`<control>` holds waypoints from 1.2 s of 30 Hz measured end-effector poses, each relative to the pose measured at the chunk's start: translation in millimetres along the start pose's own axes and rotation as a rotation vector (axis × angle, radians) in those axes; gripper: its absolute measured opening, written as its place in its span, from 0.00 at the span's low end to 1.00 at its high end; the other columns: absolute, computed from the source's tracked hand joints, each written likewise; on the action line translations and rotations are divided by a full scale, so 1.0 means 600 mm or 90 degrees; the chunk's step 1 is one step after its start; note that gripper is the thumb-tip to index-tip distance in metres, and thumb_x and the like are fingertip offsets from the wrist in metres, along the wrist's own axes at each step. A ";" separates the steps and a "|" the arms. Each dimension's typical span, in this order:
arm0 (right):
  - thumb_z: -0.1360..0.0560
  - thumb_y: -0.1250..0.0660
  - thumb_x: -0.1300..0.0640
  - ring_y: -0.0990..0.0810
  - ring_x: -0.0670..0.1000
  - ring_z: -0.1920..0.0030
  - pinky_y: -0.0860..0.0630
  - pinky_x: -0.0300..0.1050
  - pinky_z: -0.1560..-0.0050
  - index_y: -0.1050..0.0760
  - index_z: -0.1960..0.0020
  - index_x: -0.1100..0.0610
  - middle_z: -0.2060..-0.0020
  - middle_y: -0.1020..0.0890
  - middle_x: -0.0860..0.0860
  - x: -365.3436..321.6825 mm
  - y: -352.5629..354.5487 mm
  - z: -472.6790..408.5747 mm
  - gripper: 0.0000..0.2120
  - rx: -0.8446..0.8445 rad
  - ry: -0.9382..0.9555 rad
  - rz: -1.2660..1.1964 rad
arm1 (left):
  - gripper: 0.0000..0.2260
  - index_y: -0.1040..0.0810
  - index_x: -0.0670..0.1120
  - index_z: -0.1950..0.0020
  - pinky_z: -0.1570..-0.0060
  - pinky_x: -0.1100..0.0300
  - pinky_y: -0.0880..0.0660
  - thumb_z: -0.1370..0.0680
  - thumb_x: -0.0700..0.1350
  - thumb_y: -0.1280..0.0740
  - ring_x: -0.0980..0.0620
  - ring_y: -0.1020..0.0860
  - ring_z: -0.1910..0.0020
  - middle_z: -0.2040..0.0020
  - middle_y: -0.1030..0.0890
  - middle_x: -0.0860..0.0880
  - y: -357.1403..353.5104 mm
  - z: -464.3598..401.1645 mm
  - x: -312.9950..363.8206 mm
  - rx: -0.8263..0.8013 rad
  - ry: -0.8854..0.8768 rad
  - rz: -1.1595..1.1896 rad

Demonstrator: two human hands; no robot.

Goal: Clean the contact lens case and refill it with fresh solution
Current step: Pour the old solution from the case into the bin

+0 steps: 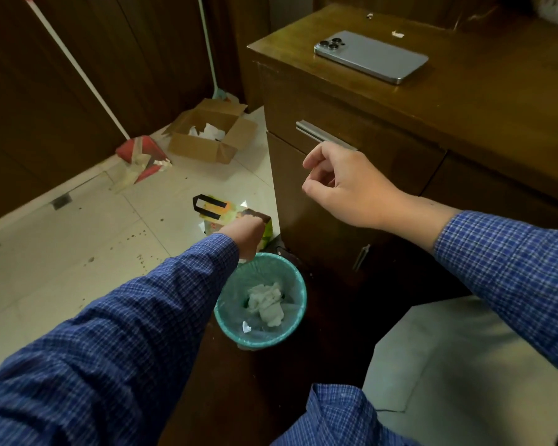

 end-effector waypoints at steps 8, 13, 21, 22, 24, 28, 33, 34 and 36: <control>0.22 0.30 0.52 0.19 0.38 0.55 0.26 0.29 0.63 0.26 0.42 0.48 0.57 0.17 0.45 -0.021 0.071 0.027 0.10 0.039 0.001 -0.014 | 0.18 0.17 0.45 0.42 0.59 0.60 0.18 0.30 0.42 0.20 0.50 0.15 0.56 0.52 0.14 0.50 0.114 0.046 0.023 0.005 -0.057 0.170; 0.22 0.29 0.56 0.18 0.43 0.56 0.22 0.34 0.58 0.25 0.42 0.51 0.57 0.16 0.46 -0.047 0.173 0.069 0.10 0.097 0.026 -0.029 | 0.12 0.16 0.45 0.46 0.58 0.63 0.17 0.28 0.37 0.21 0.52 0.13 0.55 0.54 0.12 0.50 0.314 0.128 0.082 0.132 -0.205 0.569; 0.28 0.22 0.50 0.17 0.43 0.53 0.18 0.36 0.53 0.27 0.39 0.49 0.50 0.18 0.43 -0.037 0.424 0.208 0.22 0.248 0.013 -0.008 | 0.16 0.18 0.41 0.41 0.49 0.57 0.16 0.27 0.42 0.21 0.48 0.14 0.50 0.46 0.13 0.43 0.520 0.216 0.334 0.177 -0.494 0.855; 0.29 0.22 0.48 0.16 0.44 0.53 0.17 0.38 0.53 0.28 0.39 0.49 0.49 0.18 0.43 -0.028 0.453 0.234 0.24 0.261 0.003 0.000 | 0.18 0.20 0.41 0.40 0.51 0.59 0.16 0.27 0.43 0.22 0.49 0.14 0.51 0.45 0.13 0.43 0.530 0.218 0.377 0.167 -0.509 0.865; 0.32 0.21 0.45 0.16 0.43 0.52 0.16 0.40 0.53 0.28 0.38 0.47 0.48 0.19 0.43 -0.007 0.502 0.289 0.27 0.293 -0.022 0.012 | 0.20 0.20 0.42 0.40 0.53 0.61 0.16 0.30 0.43 0.22 0.49 0.14 0.52 0.45 0.13 0.42 0.541 0.219 0.467 0.124 -0.539 0.886; 0.34 0.19 0.45 0.18 0.40 0.52 0.17 0.36 0.54 0.30 0.39 0.44 0.49 0.20 0.41 0.042 0.584 0.410 0.29 0.373 -0.072 0.035 | 0.21 0.21 0.42 0.40 0.54 0.61 0.17 0.32 0.42 0.24 0.49 0.14 0.51 0.47 0.13 0.43 0.541 0.230 0.652 0.029 -0.589 0.883; 0.34 0.19 0.47 0.16 0.43 0.54 0.17 0.38 0.52 0.28 0.40 0.45 0.50 0.19 0.43 0.095 0.658 0.556 0.27 0.474 -0.119 0.027 | 0.20 0.20 0.42 0.42 0.53 0.60 0.16 0.33 0.40 0.23 0.47 0.14 0.47 0.46 0.13 0.42 0.527 0.259 0.836 -0.056 -0.667 0.874; 0.33 0.19 0.49 0.15 0.44 0.54 0.17 0.38 0.52 0.28 0.40 0.46 0.51 0.18 0.43 0.104 0.670 0.579 0.27 0.493 -0.129 0.021 | 0.19 0.20 0.42 0.42 0.52 0.60 0.16 0.32 0.40 0.23 0.47 0.14 0.46 0.46 0.13 0.42 0.524 0.266 0.865 -0.071 -0.683 0.869; 0.32 0.18 0.52 0.15 0.44 0.55 0.17 0.38 0.54 0.27 0.40 0.48 0.52 0.17 0.44 0.123 0.690 0.617 0.25 0.522 -0.145 0.009 | 0.19 0.20 0.42 0.43 0.52 0.60 0.17 0.32 0.40 0.23 0.46 0.14 0.45 0.45 0.13 0.41 0.519 0.275 0.915 -0.094 -0.705 0.853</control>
Point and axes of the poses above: each hand's wrist, its own z-axis away from the middle knuckle, its own y-axis out of the back of the hand, x = y × z, the point moved 10 cm from there along -z, towards the middle knuckle
